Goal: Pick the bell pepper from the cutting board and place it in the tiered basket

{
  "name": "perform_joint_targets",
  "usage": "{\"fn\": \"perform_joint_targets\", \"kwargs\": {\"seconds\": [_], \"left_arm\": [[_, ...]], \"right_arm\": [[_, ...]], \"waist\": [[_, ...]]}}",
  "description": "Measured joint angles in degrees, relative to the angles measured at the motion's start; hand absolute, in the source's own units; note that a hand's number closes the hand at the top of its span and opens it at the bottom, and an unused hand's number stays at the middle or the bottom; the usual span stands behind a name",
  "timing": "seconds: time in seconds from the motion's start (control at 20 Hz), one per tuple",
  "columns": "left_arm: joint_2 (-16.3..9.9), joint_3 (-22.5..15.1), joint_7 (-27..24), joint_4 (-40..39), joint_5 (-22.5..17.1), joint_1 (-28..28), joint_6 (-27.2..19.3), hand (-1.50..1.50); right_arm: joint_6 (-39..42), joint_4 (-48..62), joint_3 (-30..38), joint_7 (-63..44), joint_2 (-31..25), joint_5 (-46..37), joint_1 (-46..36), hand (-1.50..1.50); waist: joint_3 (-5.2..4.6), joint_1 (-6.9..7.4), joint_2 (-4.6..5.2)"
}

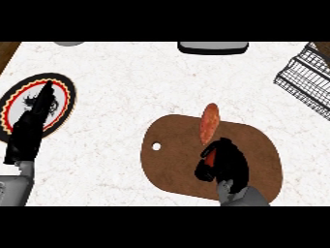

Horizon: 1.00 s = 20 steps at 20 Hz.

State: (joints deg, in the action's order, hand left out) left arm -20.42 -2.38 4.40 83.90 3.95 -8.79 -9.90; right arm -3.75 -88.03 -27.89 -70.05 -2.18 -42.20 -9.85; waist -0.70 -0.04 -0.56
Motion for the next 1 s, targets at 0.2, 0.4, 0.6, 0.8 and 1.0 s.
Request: {"fn": "perform_joint_targets", "kwargs": {"seconds": [0.2,0.4,0.6,0.8,1.0], "left_arm": [[0.17,0.48,-0.86,-0.59,0.11,0.52,0.29,0.0],[0.6,0.14,-0.75,-1.1,0.49,-0.7,0.54,0.0],[0.96,-0.48,-0.58,-1.14,0.58,-2.29,1.09,0.0],[1.41,-1.19,-0.6,-1.27,0.94,-2.89,1.33,0.0],[1.86,-1.62,-0.2,-1.35,1.38,-3.35,1.15,0.0]], "right_arm": [[-1.5,-1.19,0.9,0.37,0.49,0.17,-0.45,1.5],[-2.0,6.47,8.27,1.94,1.03,-0.75,-11.27,1.5],[-3.06,16.89,16.74,4.92,-1.69,-3.22,-23.64,1.5],[-7.75,23.66,22.46,7.41,-4.15,-8.42,-33.28,1.5],[-12.14,29.14,24.99,8.32,-7.25,-16.56,-41.11,1.5]], "waist": [[0.27,0.06,0.19],[0.53,1.35,0.83],[0.63,3.27,1.75],[0.66,4.14,2.0],[0.62,4.2,1.86]]}}
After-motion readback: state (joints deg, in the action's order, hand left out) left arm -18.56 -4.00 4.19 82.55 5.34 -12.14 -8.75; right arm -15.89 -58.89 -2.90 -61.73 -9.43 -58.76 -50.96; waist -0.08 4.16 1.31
